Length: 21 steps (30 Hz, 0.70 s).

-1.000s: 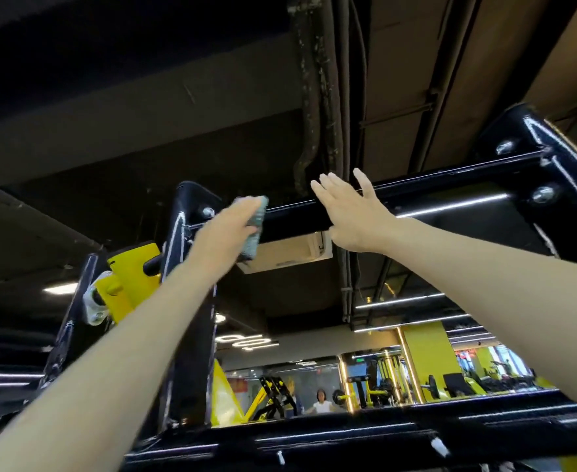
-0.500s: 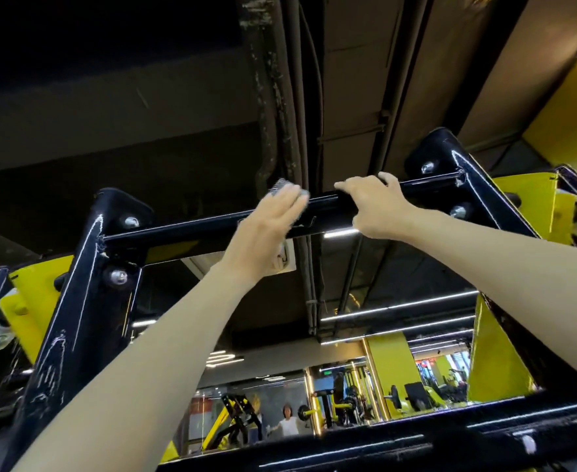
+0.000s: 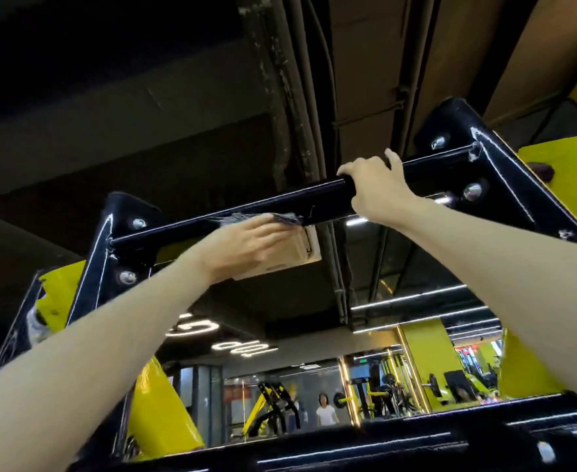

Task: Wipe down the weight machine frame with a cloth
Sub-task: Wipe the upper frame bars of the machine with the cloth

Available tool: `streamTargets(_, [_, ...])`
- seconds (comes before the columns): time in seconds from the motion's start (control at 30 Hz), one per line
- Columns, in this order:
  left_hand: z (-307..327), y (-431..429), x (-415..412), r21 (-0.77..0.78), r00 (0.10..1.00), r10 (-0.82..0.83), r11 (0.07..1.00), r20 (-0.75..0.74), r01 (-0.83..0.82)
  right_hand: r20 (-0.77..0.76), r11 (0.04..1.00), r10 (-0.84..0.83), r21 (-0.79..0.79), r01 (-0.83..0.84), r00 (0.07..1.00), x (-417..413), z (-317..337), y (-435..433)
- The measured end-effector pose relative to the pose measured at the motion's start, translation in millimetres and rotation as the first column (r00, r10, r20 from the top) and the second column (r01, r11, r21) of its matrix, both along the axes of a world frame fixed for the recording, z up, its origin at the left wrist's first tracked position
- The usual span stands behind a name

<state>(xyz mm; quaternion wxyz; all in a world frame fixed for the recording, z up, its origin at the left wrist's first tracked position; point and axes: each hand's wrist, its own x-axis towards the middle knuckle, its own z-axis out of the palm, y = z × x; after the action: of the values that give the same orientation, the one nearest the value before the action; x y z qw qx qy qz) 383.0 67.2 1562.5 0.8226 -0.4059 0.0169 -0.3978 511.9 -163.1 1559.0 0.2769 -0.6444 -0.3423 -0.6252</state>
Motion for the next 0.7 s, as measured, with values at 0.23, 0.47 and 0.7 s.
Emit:
streamTargets(0.23, [1.7, -14.2, 5.8, -0.026, 0.994, -0.096, 0.995, 0.05, 0.098, 0.06, 1.0, -0.013, 0.021, 0.011, 0.998, -1.2, -0.9, 0.4])
streamTargets(0.47, [-14.1, -38.0, 48.5, -0.026, 0.994, -0.082, 0.996, 0.066, 0.084, 0.078, 0.997, -0.005, 0.073, -0.001, 0.997, 0.2, -3.5, 3.1])
streamTargets(0.7, [-21.6, 21.8, -7.3, -0.016, 0.987, -0.079, 0.997, 0.138, 0.082, 0.091, 0.998, 0.021, 0.063, -0.026, 0.996, 6.2, -2.2, 0.4])
